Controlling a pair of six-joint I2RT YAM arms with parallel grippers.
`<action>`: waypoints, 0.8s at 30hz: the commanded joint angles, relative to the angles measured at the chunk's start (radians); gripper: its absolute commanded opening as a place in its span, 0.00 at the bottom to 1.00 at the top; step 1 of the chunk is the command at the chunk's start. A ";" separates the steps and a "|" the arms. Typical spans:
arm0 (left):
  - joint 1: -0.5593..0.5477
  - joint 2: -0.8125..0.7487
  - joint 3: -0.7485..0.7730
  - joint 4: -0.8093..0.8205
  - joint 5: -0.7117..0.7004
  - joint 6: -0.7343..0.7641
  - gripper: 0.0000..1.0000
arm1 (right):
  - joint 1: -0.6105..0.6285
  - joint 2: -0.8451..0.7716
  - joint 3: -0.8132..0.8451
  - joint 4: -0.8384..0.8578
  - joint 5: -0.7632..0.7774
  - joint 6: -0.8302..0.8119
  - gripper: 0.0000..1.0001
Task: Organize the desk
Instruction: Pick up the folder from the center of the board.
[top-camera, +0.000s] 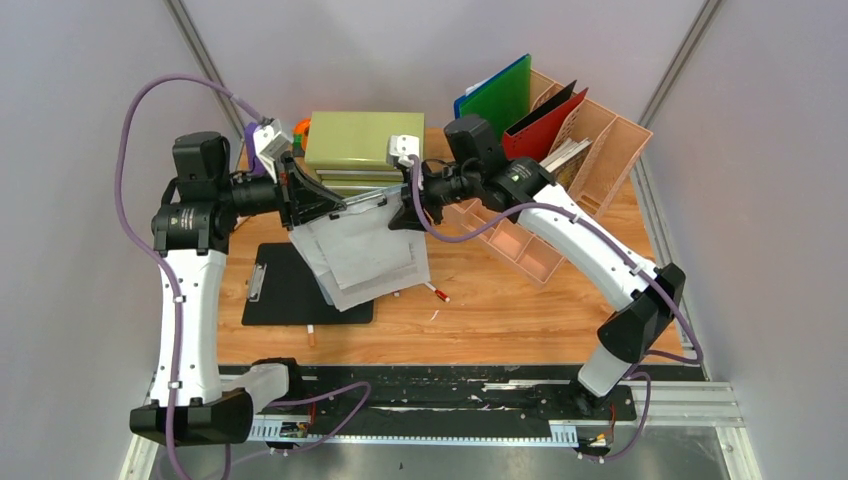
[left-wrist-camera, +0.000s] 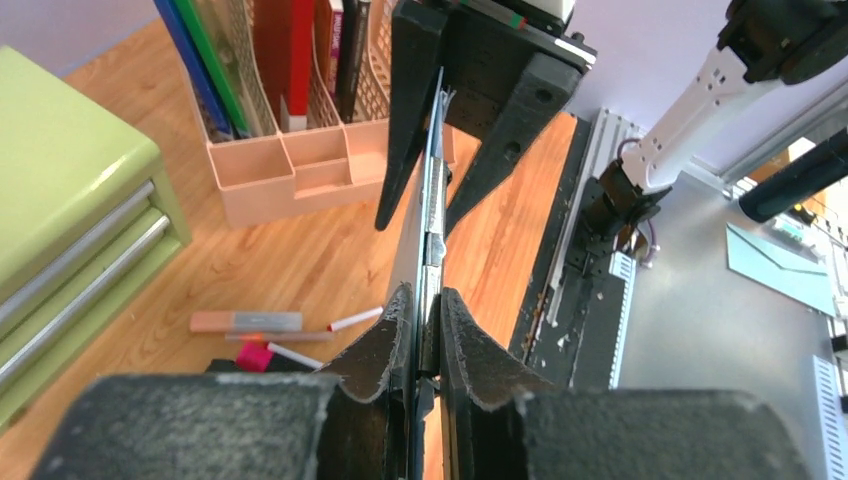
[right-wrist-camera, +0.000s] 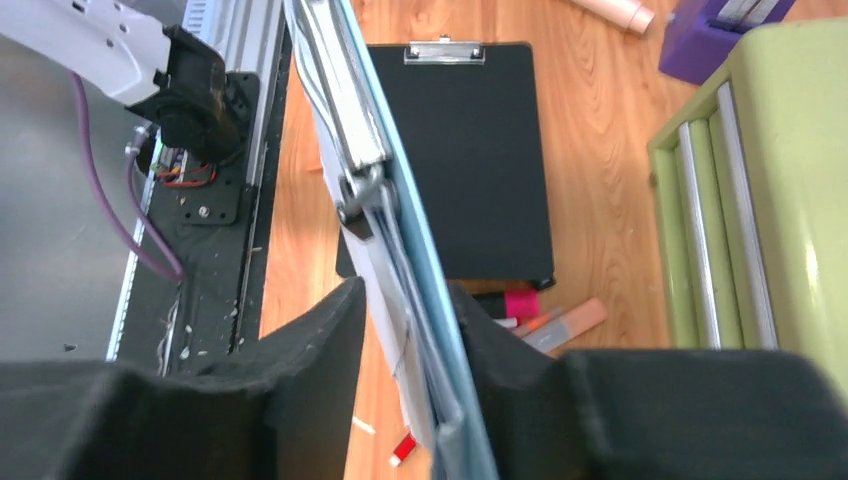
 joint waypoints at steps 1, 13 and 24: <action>-0.006 -0.004 -0.003 0.030 -0.027 0.041 0.00 | -0.013 -0.093 -0.071 -0.012 -0.049 -0.032 0.26; -0.028 0.054 0.000 0.147 -0.027 -0.024 0.87 | -0.215 -0.217 -0.144 -0.010 -0.189 0.009 0.00; -0.128 0.075 -0.026 0.289 -0.065 -0.008 1.00 | -0.423 -0.371 -0.237 -0.079 -0.302 -0.051 0.00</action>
